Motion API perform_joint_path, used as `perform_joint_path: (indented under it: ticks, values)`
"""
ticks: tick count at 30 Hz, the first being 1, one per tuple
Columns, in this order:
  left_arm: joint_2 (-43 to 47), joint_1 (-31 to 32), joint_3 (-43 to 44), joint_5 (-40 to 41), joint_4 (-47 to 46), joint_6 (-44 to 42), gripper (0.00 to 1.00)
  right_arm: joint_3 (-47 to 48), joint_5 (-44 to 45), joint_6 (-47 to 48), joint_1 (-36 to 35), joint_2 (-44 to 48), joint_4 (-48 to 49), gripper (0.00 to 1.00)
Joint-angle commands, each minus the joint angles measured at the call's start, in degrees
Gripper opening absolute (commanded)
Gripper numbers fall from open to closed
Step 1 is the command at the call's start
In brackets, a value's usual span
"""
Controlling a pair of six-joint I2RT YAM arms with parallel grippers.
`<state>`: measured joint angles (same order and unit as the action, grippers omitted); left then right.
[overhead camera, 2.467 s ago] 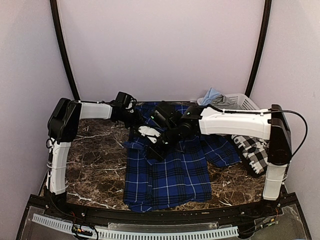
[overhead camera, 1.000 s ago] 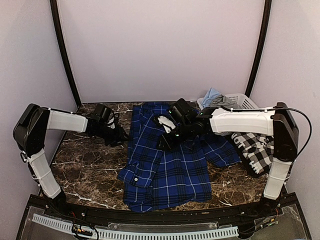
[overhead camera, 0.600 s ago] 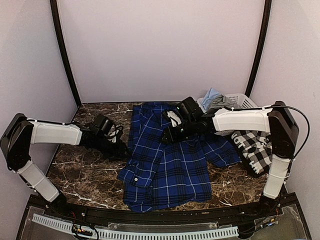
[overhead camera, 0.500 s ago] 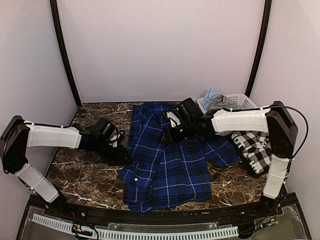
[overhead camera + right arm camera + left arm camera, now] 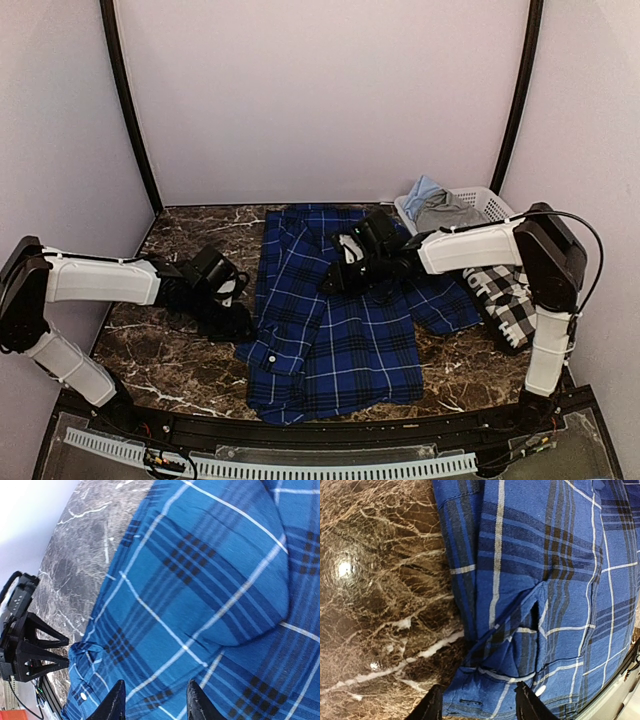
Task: Fold and stack the long sleeve shirts
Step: Smooth out the sleeve of the 1/3-folded shirt.
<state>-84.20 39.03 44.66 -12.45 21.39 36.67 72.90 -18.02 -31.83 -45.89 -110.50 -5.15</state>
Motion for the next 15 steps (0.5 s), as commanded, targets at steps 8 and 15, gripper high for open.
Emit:
perform_joint_path:
  ticks: [8,15]
  values:
    - [-0.6,0.9,-2.1,0.2,1.6,-0.6,0.42,-5.1,-3.4,-5.7,1.4,-2.1,8.8,0.38]
    - [-1.7,1.3,-2.2,-0.4,1.3,-1.1,0.36,-5.2,-3.4,-7.0,-0.1,-3.7,9.6,0.38]
